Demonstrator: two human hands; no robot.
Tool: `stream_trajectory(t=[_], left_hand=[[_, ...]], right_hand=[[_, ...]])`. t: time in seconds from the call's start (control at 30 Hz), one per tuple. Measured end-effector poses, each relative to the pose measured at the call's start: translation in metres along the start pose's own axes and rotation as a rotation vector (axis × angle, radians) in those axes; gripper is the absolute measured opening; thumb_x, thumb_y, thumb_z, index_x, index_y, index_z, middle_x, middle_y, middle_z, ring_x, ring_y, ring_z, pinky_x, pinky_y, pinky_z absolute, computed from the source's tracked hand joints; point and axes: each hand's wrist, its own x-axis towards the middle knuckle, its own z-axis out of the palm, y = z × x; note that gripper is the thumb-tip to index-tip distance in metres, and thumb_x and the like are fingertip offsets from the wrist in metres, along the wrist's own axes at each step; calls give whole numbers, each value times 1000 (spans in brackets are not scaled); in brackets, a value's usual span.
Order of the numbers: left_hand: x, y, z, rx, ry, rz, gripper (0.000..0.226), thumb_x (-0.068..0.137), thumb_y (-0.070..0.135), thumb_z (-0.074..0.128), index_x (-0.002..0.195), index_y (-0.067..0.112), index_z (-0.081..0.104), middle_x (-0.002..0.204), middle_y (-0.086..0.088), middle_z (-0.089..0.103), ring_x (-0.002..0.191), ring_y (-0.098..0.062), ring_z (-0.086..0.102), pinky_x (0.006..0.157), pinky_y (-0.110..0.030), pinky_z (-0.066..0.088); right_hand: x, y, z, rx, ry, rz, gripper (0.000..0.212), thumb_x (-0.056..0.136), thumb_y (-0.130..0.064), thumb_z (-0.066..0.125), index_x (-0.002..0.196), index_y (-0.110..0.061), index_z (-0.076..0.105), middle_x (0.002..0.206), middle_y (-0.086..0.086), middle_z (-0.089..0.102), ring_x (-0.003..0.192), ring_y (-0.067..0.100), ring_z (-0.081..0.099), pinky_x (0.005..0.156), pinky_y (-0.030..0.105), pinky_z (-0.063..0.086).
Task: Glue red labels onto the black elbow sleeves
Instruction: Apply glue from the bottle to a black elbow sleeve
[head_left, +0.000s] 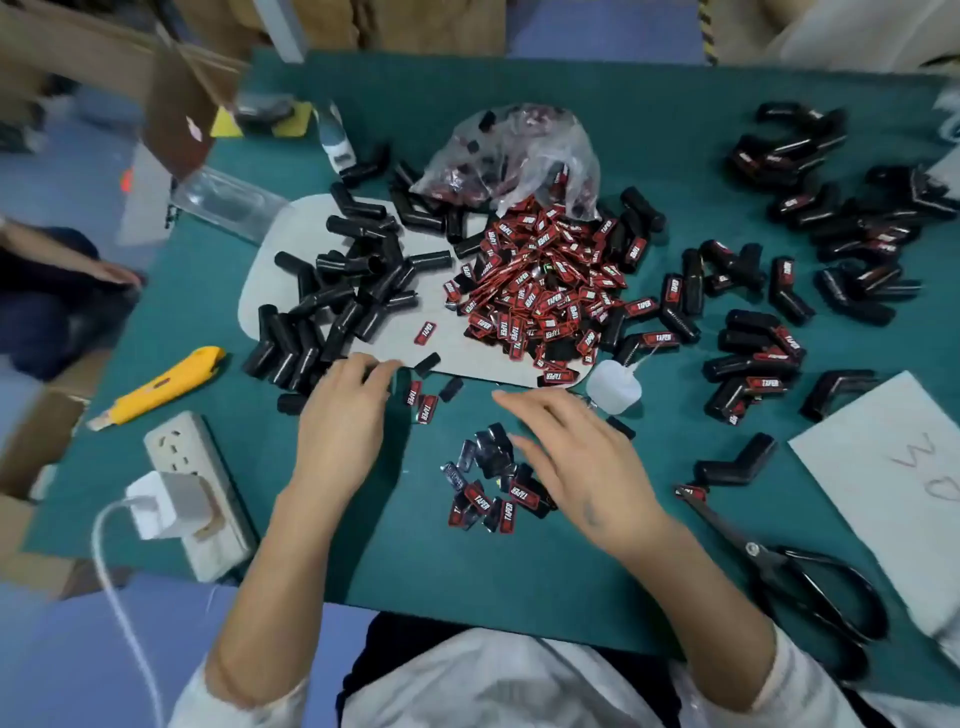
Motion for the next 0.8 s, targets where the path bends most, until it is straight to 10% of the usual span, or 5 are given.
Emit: stream_trajectory(t=[0.57,0.8], left_hand=[[65,108,16,-445,99,215,36,102,12,67,138,14,67,107,-8,59,95,-24,60,61,-40,53],[75,119,26,-405,74,180,5,101,20,71,102,15,71,102,-1,60,91,-20,59,56,-40,53]], right_hand=[[-10,32,22,96,120,119,24,106,-27,59,119,-18,77,102,-4,71,86,19,70,72,40,60],[-31,44,2,178,501,205,28,106,-44,59,89,-23,70,82,-14,64,66,1,52,68,18,46]])
